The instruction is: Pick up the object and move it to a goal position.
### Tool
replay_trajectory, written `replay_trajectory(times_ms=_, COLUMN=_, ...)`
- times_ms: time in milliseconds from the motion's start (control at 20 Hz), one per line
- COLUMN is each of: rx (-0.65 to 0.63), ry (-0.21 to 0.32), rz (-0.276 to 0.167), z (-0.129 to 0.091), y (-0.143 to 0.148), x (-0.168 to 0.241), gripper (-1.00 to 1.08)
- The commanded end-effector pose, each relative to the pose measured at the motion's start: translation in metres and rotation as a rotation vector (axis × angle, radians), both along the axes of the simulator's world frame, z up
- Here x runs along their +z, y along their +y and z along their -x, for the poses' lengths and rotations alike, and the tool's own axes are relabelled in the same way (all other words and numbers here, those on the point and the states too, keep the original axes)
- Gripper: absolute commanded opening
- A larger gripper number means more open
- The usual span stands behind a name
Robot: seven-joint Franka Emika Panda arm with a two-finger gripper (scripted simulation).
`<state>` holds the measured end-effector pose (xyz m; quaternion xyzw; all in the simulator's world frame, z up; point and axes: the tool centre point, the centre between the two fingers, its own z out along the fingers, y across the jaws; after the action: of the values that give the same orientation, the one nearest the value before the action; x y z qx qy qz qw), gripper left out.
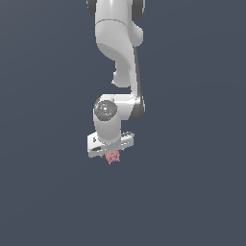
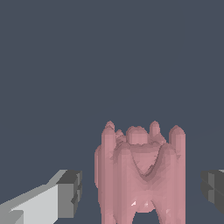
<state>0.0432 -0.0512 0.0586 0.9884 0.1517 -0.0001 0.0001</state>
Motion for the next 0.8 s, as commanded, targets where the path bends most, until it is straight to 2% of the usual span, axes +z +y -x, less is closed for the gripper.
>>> replay_trajectory(times_ms=0, rx=0.001, ry=0.000, rz=0.000, z=0.0004, y=-0.0001, x=-0.0117, gripper=1.00)
replay_trajectory(times_ms=300, rx=0.002, ry=0.000, rz=0.000, z=-0.0011, y=0.0000, x=-0.0192, gripper=1.00)
replay_trajectory(times_ms=350, rx=0.002, ry=0.000, rz=0.000, z=-0.0011, y=0.0000, x=-0.0192, gripper=-1.00)
replay_trajectory(times_ms=750, rx=0.002, ry=0.000, rz=0.000, z=-0.0011, y=0.0000, x=-0.0192, gripper=-1.00)
